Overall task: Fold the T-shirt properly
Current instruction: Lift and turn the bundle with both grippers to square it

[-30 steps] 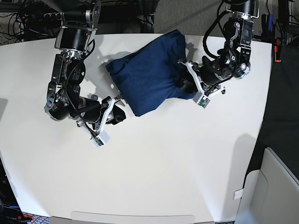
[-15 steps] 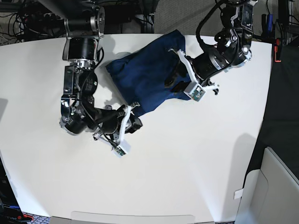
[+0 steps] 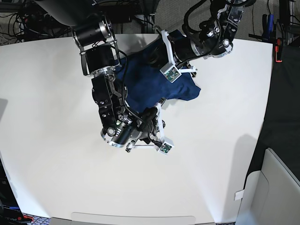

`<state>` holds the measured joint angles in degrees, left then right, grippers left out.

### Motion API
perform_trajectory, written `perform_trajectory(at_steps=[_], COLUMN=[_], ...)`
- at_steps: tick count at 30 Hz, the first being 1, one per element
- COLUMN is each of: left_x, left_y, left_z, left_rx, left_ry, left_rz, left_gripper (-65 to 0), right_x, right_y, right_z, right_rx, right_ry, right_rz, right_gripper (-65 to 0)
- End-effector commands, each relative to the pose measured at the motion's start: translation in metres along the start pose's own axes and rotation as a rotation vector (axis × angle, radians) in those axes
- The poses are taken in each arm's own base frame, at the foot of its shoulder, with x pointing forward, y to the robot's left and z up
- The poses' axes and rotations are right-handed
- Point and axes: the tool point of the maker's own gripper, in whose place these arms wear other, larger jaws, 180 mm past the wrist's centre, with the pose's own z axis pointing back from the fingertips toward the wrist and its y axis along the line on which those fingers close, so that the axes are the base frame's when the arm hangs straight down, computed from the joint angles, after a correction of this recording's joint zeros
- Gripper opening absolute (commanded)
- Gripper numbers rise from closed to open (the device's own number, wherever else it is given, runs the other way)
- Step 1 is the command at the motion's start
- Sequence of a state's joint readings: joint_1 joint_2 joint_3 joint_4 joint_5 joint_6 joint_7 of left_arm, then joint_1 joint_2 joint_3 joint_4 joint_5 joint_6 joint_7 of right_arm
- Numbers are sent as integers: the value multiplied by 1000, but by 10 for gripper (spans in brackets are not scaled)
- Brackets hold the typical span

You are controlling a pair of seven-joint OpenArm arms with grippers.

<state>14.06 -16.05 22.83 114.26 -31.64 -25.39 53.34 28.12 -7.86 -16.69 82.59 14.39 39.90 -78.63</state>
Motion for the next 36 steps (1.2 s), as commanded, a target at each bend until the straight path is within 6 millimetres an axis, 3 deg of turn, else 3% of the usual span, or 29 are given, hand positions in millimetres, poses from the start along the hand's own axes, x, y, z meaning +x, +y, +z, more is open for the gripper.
perform_trajectory(at_steps=[1,5,16,22,28,36], left_x=[9,-6,-44,-49,-39,2], left_y=[1,6,17,38,62,91], left_z=[1,-6,-18,-25,-31,-33], left_rx=[-4,-2,1,29,59,100], left_ry=[-36,4,102,127,126,67], left_rz=[-5,26,101,116,107,45], left_gripper=[-600,-631,-630,-632,-632,-630], right_x=[12,-8,-48,-77,-93,-129], right_y=[-6,2,32,17,4,-5], right_z=[4,-9,-27,-23,-7,16], right_rx=[-15,25,96,67,53,18], right_ry=[-28,22,95,147,140,146], right_rz=[11,-20,-65,-79,-82,-120], right_gripper=[-624,-624,-624,-625,-625,-625])
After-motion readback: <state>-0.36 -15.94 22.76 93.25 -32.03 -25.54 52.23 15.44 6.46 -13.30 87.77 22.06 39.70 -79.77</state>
